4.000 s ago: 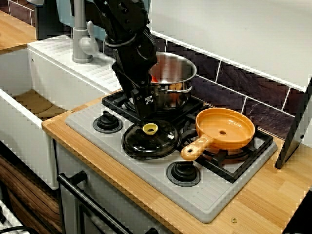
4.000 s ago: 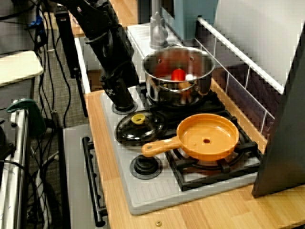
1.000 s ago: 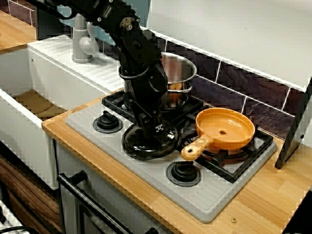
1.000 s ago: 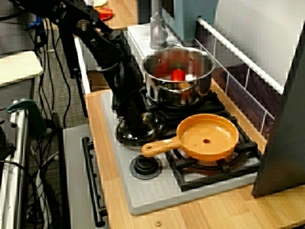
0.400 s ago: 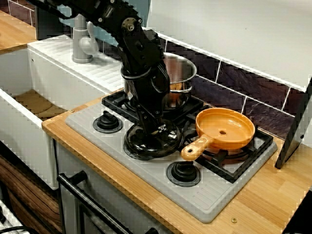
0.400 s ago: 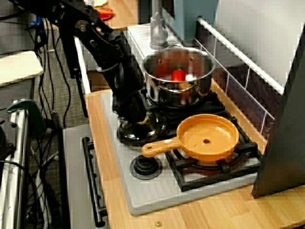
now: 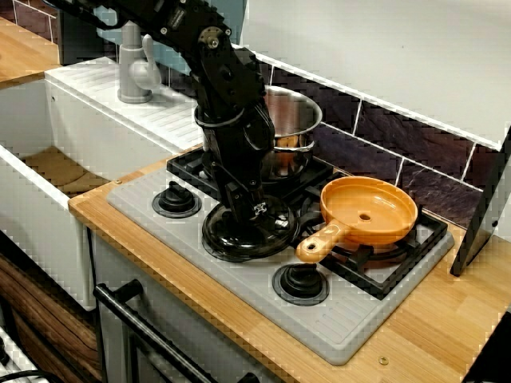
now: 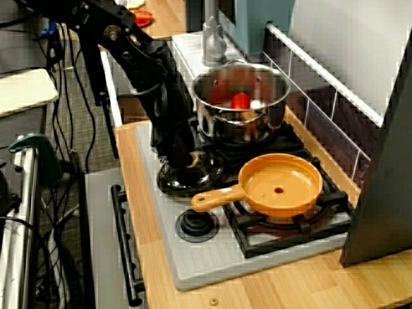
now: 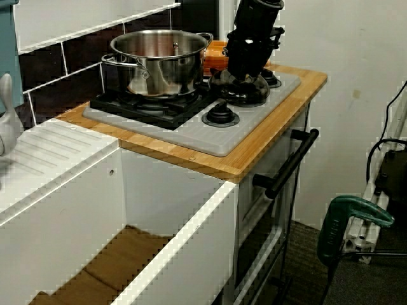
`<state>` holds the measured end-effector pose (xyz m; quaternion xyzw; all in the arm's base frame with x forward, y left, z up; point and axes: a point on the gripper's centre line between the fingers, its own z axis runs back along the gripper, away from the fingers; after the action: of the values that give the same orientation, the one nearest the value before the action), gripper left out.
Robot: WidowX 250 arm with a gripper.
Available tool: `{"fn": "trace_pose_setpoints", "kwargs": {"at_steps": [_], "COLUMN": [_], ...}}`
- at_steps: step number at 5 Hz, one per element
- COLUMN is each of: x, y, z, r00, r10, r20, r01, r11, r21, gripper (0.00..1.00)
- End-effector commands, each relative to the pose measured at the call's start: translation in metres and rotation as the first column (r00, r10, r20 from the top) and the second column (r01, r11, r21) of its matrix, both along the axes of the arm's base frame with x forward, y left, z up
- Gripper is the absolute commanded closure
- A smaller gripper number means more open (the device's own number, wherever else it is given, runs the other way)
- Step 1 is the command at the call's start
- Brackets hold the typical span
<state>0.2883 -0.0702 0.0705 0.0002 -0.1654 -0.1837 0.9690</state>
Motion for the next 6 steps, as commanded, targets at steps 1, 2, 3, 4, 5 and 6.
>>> {"fn": "trace_pose_setpoints", "kwargs": {"at_steps": [1,2,3,4,5,6], "x": [0.012,0.012,0.016,0.019,0.023,0.024], "y": [0.0,-0.002,-0.004,-0.006,-0.008,-0.009], "z": [0.021,0.023,0.022,0.017,0.013,0.01], "r00": [0.998,0.998,0.998,0.998,0.998,0.998], "r10": [0.0,-0.001,0.003,0.011,0.01,0.012], "r20": [0.062,0.065,0.064,0.06,0.062,0.057], "r01": [0.001,0.002,-0.001,-0.009,-0.009,-0.012], "r11": [1.0,1.0,1.0,1.0,1.0,1.0], "r21": [-0.02,-0.024,-0.025,-0.023,-0.017,-0.011], "gripper": [0.0,0.0,0.0,0.0,0.0,0.0]}}
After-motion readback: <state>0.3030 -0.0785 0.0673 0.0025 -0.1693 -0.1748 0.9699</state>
